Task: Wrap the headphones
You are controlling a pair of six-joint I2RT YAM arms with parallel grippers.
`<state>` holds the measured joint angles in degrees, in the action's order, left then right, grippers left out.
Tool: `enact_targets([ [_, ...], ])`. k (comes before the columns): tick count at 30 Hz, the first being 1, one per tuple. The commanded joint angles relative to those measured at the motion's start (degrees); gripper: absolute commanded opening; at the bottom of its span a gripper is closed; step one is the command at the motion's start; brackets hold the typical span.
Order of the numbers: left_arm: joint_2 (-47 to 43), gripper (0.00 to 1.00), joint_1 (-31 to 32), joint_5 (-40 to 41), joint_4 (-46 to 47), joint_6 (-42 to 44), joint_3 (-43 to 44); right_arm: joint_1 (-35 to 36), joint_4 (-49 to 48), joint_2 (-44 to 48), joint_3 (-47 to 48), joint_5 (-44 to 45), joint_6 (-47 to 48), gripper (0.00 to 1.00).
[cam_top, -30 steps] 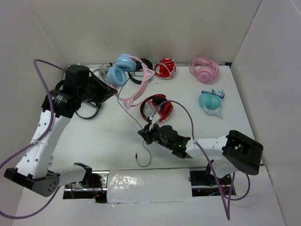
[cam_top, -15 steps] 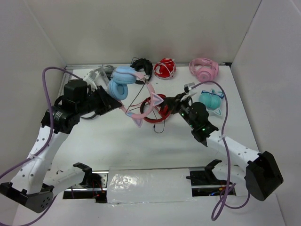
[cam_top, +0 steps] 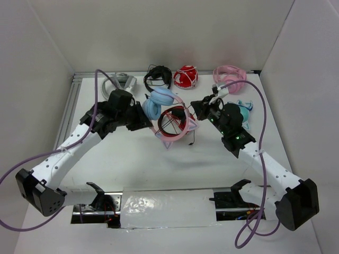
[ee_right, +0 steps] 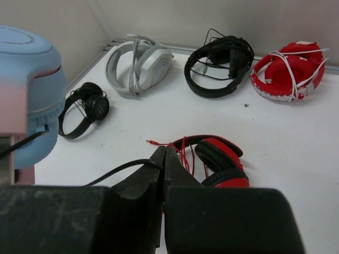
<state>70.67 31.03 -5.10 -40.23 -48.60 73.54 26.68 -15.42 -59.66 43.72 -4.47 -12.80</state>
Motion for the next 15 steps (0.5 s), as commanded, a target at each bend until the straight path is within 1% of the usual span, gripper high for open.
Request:
enact_targets([
  [1,-0.19,0.0,1.14,6.58,-6.35,0.88,1.87,-1.8,-5.93,3.67,1.63,9.64,-0.64,0.01],
  [4,0.16,0.0,2.89,9.58,-7.93,0.0,2.22,-1.98,-7.96,5.34,1.27,14.04,-1.97,0.01],
  [5,0.43,0.0,3.25,10.54,-8.72,-0.18,2.49,-1.98,-8.13,5.95,1.36,15.01,-2.23,0.04],
  [6,1.21,0.0,3.77,12.21,-9.6,-0.88,2.75,-1.98,-7.79,6.22,2.23,17.1,-2.41,0.04],
  [10,3.77,0.0,4.74,14.59,-14.08,-2.11,3.72,-2.77,-5.85,7.19,4.96,21.95,-1.97,0.06],
  [12,4.56,0.0,5.36,14.77,-14.09,-2.11,3.46,-3.64,-4.71,7.36,6.46,22.23,-1.62,0.08],
  [15,4.74,0.0,6.06,14.33,-13.3,-1.06,2.84,-5.32,-3.48,7.27,7.78,21.52,-1.27,0.09],
])
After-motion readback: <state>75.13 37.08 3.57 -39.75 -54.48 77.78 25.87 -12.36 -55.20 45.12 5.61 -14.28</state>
